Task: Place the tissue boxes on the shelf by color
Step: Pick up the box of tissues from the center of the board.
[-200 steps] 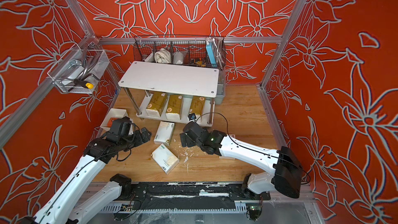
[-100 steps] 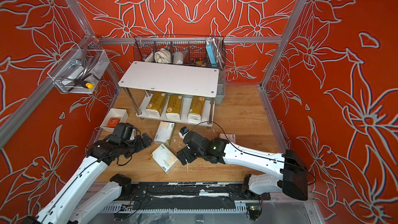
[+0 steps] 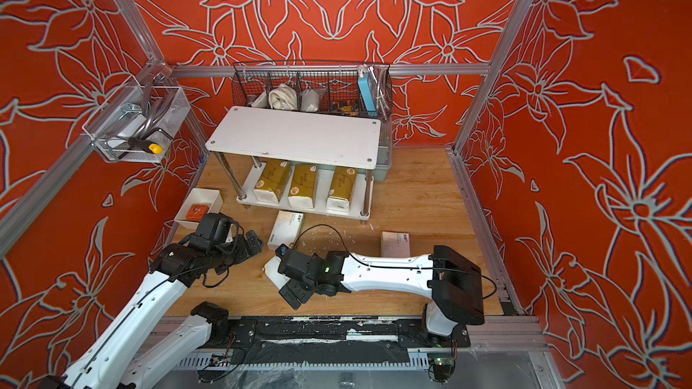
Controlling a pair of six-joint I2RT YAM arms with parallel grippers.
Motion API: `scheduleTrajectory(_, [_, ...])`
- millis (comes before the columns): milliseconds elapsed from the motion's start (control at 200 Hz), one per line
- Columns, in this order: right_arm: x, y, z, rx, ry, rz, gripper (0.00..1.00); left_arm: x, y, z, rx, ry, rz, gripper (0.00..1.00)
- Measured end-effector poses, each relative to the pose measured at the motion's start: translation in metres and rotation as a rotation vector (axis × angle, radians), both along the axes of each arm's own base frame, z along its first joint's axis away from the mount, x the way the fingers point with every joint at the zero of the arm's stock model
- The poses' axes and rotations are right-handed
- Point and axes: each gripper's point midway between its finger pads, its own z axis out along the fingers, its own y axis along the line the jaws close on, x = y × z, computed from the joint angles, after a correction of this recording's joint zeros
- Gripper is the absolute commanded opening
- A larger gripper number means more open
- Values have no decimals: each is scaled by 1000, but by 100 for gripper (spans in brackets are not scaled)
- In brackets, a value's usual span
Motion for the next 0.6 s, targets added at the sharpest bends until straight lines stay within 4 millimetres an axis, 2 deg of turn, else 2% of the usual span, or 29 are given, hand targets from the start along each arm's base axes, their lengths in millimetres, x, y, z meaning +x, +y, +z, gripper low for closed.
scheduleTrajectory(205, [6, 13, -15, -36, -12, 2, 99, 0, 1, 3, 1, -14, 2, 99])
scheduleTrajectory(601, [6, 15, -49, -109, 2, 2, 99, -1, 2, 5, 3, -30, 4, 99])
